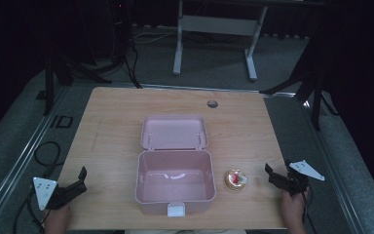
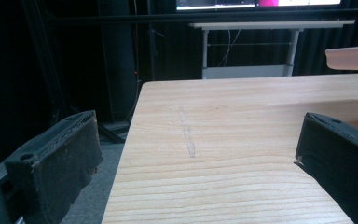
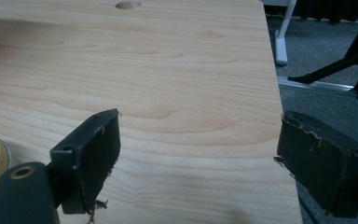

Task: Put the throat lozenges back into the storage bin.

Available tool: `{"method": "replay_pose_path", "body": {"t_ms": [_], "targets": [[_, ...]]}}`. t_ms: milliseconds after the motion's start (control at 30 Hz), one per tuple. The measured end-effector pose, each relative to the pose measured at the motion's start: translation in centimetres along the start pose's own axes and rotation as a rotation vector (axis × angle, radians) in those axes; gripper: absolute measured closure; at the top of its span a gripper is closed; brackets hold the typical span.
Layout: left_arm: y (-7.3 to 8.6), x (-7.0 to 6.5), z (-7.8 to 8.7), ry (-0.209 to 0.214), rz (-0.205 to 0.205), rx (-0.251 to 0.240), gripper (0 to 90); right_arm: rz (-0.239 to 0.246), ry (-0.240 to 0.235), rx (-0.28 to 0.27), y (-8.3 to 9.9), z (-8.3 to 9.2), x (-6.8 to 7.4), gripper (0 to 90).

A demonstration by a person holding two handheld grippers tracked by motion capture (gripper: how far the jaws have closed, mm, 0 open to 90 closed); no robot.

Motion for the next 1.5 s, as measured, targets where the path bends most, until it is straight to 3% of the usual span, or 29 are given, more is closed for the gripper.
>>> {"method": "replay_pose_path", "body": {"t_ms": [400,500,700,800,1100,1167,1400,1433,1500], "targets": [[0.0,-0.1,-0.1,-0.012,0.004,0.04,0.4,0.045,-0.001,0.043,0.1,-0.2,0.4,12.8],[0.0,0.0,-0.1,-0.011,0.007,0.041,0.4,0.025,-0.02,0.06,0.1,-0.3,0.6,12.8],[0.0,0.0,-0.1,-0.01,0.01,0.042,0.4,0.04,-0.043,0.136,-0.4,0.0,1.2,12.9],[0.0,0.1,-0.1,-0.006,0.013,0.042,0.4,0.056,-0.03,0.165,-0.6,0.4,1.2,12.9],[0.0,0.0,-0.1,0.002,-0.002,0.049,0.4,0.034,-0.043,0.293,-0.8,1.8,0.8,12.5],[0.0,0.0,-0.1,0.002,0.006,0.047,0.4,0.038,-0.044,0.298,-0.8,2.0,0.8,12.5],[0.0,0.0,-0.1,0.007,0.011,0.049,0.4,0.093,-0.051,0.365,-1.0,2.9,1.2,12.9],[0.0,0.1,-0.1,0.007,0.01,0.05,0.4,0.102,-0.077,0.392,-1.1,3.1,1.5,12.9],[0.0,0.1,-0.2,0.008,0.011,0.051,0.4,0.11,-0.079,0.406,-1.1,3.2,1.6,12.9]]}}
Point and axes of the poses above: each handheld gripper's, and its own axes: z roughly backward along the jaws, y roughly out of its underside, x roughly to its left, the point moved 4 cm from there along -z, roughly forward along the jaws, and after that the axes turned 4 degrees about -y, right-handed, at the moved point
